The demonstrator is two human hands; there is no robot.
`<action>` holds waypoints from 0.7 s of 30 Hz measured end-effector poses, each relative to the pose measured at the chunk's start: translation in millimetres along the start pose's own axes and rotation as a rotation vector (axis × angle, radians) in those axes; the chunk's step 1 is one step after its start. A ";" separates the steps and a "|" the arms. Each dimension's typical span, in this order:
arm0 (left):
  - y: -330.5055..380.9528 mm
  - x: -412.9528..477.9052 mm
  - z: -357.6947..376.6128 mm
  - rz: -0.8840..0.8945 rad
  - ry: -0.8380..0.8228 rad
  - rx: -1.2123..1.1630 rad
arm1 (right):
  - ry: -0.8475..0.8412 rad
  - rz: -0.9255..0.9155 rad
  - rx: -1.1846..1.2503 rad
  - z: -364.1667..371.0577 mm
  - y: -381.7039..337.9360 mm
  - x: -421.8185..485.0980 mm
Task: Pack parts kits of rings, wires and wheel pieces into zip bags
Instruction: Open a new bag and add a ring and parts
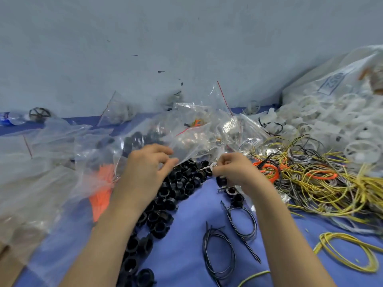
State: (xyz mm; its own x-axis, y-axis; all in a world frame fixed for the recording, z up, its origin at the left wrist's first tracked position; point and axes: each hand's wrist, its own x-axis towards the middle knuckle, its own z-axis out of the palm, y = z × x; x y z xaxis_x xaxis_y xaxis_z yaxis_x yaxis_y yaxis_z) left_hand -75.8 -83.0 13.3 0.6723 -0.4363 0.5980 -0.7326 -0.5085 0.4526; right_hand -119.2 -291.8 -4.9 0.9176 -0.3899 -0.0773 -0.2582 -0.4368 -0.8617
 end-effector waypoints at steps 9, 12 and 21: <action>14.9 -3.2 5.4 0.112 -0.156 0.094 | -0.062 -0.288 0.689 -26.8 -57.7 -44.2; 18.6 -3.8 6.3 0.145 -0.158 0.070 | 0.020 -0.290 0.593 -8.1 -60.7 -40.9; 16.6 0.0 -11.4 -0.022 0.058 0.029 | 0.516 -0.284 0.480 -28.7 -30.6 -13.2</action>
State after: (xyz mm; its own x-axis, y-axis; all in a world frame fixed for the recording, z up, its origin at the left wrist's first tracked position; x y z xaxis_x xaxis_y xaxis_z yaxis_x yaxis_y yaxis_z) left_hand -89.2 -83.0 28.4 0.6805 -0.3810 0.6259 -0.7134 -0.5394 0.4473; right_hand -132.1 -296.5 36.9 0.6412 -0.6964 0.3224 0.2347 -0.2220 -0.9464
